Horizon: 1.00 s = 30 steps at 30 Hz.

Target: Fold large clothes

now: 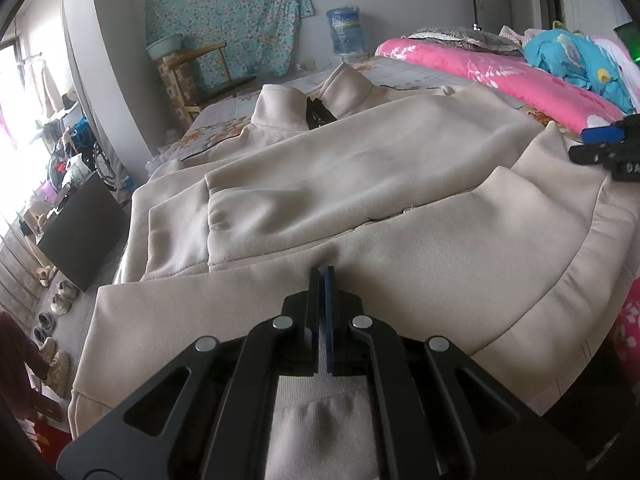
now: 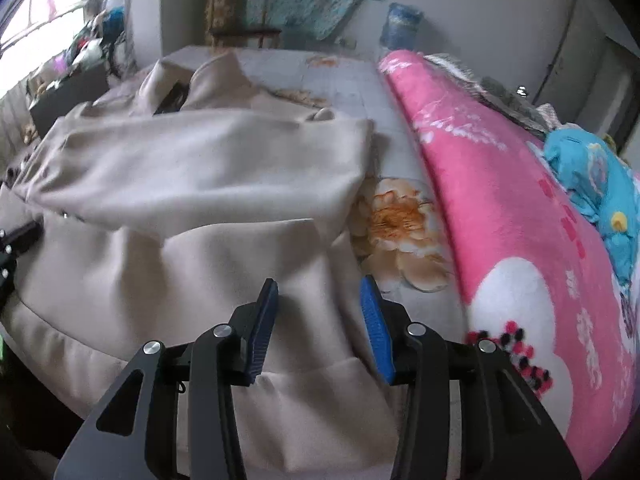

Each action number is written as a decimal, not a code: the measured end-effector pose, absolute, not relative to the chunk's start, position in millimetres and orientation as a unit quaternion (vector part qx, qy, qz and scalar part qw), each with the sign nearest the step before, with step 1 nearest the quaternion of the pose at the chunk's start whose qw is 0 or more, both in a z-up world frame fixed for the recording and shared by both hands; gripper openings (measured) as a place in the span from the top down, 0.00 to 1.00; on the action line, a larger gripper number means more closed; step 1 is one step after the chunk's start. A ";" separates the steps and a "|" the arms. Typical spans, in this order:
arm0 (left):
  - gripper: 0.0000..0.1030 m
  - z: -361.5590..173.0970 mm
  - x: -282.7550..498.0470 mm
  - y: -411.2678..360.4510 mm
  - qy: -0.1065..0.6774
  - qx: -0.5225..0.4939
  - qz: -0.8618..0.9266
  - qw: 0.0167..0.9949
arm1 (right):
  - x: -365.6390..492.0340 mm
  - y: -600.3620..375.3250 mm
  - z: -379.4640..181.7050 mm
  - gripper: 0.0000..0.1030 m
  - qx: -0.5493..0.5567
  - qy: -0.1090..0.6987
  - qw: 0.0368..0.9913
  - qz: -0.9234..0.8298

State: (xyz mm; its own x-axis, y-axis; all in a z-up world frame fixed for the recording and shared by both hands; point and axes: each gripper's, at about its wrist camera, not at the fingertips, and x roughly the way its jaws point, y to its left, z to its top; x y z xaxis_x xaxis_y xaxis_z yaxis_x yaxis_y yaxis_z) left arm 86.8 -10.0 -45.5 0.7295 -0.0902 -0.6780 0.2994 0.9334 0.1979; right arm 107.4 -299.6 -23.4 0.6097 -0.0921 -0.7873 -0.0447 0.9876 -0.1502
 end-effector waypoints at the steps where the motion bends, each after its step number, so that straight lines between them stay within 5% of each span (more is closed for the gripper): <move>1: 0.98 -45.1 86.9 -10.1 0.352 0.148 -0.107 0.918 | 108.6 -298.0 -25.5 0.82 -0.081 0.443 0.893 -0.009; 3: 0.98 -45.6 86.9 -9.9 0.351 0.149 -0.106 0.918 | 109.7 -296.3 -26.8 0.93 -0.087 0.441 0.893 -0.017; 8: 0.98 -46.8 86.2 -9.1 0.350 0.154 -0.107 0.918 | 88.0 -306.3 0.3 0.94 -0.049 0.383 0.922 -0.039; 12: 0.98 -47.3 84.7 -9.8 0.347 0.158 -0.106 0.918 | 104.1 -320.5 -29.1 0.94 -0.028 0.421 0.906 -0.042; 14: 0.98 -46.7 85.0 -9.0 0.348 0.160 -0.108 0.918 | 107.1 -319.4 -37.6 0.92 -0.038 0.423 0.904 -0.044; 18: 0.98 -46.1 83.1 -7.9 0.347 0.160 -0.109 0.918 | 97.0 -321.6 -13.7 0.71 -0.039 0.399 0.914 -0.068; 24: 0.98 -45.1 83.4 -7.3 0.347 0.154 -0.107 0.919 | 68.5 -296.8 29.2 0.68 -0.010 0.342 0.939 0.009; 30: 0.98 -44.7 82.8 -6.6 0.348 0.149 -0.108 0.919 | 81.9 -225.6 -5.0 0.68 -0.009 0.389 0.909 0.151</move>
